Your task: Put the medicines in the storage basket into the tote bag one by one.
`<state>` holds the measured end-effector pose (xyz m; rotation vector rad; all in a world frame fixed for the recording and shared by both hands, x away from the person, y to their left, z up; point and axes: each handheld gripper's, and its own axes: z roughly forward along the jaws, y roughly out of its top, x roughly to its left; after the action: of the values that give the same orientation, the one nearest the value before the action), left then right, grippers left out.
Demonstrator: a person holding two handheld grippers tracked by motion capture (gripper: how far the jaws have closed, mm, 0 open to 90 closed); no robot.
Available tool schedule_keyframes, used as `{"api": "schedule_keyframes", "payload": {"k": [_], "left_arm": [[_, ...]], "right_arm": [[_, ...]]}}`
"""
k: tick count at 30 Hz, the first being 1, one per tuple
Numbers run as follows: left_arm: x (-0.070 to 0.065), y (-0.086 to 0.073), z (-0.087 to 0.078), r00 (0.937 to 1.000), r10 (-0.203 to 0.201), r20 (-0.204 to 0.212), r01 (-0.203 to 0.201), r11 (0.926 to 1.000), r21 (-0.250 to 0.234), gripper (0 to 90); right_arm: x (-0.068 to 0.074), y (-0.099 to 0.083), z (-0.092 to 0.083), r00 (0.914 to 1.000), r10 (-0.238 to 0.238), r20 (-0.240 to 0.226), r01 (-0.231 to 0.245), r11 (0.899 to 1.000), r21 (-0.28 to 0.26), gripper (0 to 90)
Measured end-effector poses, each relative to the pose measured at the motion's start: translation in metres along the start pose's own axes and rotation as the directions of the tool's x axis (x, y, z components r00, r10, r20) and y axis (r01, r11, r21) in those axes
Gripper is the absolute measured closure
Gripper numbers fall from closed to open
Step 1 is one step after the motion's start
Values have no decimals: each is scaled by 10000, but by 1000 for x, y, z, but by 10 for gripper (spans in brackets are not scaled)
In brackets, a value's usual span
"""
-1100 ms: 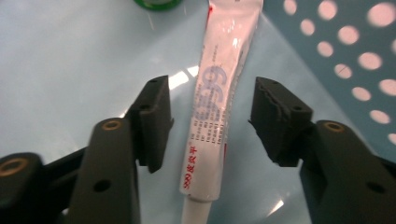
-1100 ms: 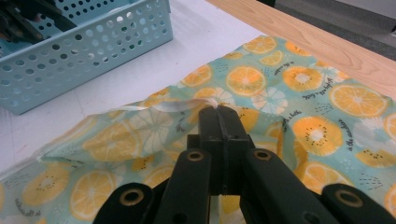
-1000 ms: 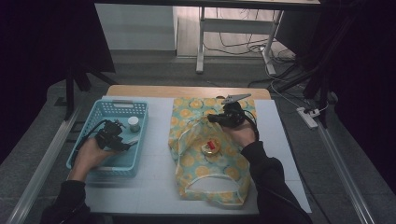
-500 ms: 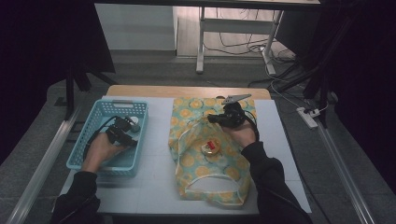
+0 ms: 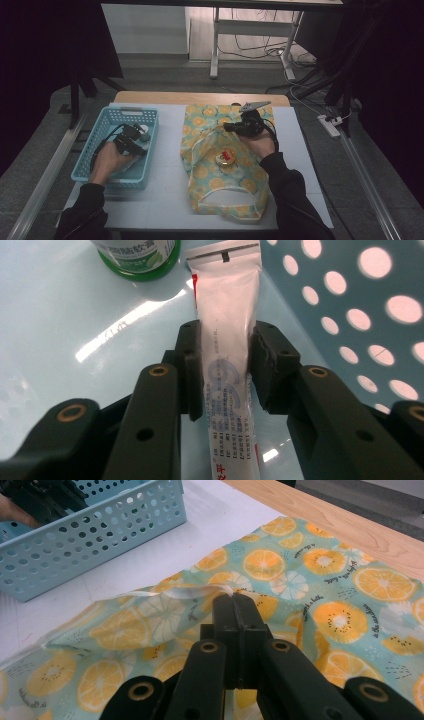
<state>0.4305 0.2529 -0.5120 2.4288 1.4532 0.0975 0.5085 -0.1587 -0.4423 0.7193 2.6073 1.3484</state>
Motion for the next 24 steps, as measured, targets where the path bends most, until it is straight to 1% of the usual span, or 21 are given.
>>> {"api": "schedule_keyframes", "payload": {"k": [1, 3, 5, 6, 10, 11, 13, 14, 19, 24], "left_arm": [[1, -1, 0, 10000, -26, 50, 26, 10000, -43, 677], [3, -2, -1, 9995, -156, 291, 160, 9998, -127, 677], [5, -4, -2, 9991, -222, 374, 228, 9996, -144, 677], [6, -5, -2, 9988, -280, 409, 287, 9994, -182, 677], [8, -7, -7, 9988, -310, 382, 324, 9988, -363, 677], [8, -8, -9, 9991, -272, 312, 285, 9987, -430, 677], [9, -8, -14, 9990, -273, 345, 292, 9980, -560, 677], [9, -9, -18, 9992, -272, 281, 290, 9973, -670, 677], [10, -12, -33, 9993, -216, 292, 245, 9947, -999, 677], [11, -15, -48, 9989, -191, 421, 248, 9901, -1382, 677]], "right_arm": [[0, 0, 0, 10000, -23, 5, 23, 10000, -8, 900], [0, 1, 0, 10000, -37, 3, 37, 10000, 5, 900], [0, 1, 0, 10000, -12, 12, 12, 10000, 6, 900], [0, 1, 0, 10000, -21, 22, 21, 10000, 9, 900], [0, 2, 0, 10000, -40, 34, 40, 10000, -11, 900], [0, 2, 0, 10000, -40, 32, 40, 10000, -13, 900], [0, 2, 0, 10000, -42, 31, 42, 10000, -5, 900], [0, 3, 0, 10000, -43, 32, 43, 10000, -7, 900], [0, 3, 0, 10000, -3, 31, 3, 10000, -57, 900], [0, 4, -1, 10000, 15, 32, -15, 10000, -98, 900]]}}
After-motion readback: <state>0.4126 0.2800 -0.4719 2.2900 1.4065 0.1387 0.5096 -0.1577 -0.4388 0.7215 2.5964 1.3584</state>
